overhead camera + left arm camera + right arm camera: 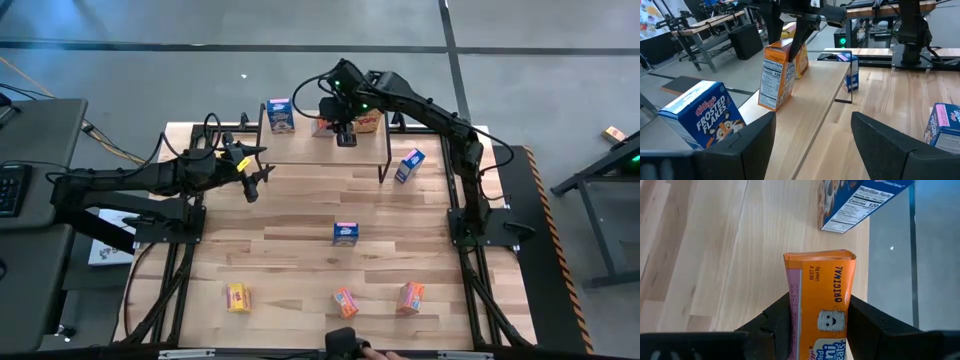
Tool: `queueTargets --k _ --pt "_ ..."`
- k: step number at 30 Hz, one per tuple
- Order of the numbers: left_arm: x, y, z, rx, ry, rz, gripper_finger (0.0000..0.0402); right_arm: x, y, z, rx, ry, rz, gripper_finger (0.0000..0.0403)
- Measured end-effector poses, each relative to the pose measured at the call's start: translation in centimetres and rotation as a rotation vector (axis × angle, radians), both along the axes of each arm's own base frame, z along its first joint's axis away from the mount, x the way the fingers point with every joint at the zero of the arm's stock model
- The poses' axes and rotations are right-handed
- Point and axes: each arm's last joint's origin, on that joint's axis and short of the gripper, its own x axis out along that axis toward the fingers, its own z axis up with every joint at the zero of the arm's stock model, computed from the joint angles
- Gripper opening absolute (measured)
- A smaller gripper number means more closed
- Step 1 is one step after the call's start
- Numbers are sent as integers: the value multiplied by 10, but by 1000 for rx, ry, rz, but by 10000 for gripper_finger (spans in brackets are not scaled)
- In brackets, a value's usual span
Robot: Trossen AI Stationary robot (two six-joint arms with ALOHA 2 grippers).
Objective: Stack cereal on shelf
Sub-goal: Put the top orange cereal box on the shelf
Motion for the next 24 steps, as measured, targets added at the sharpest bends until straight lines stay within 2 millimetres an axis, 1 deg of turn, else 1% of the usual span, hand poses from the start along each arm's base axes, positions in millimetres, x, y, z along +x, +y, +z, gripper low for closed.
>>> queueTargets --k 15,18,24 --pt "0 0 0 0 0 0 251 1 -1 0 -11 -3 0 146" --pt "0 0 0 0 0 0 251 0 -3 0 -13 -7 -4 156" --pt "0 0 0 0 0 0 251 -1 -7 -1 -14 -5 -19 189"
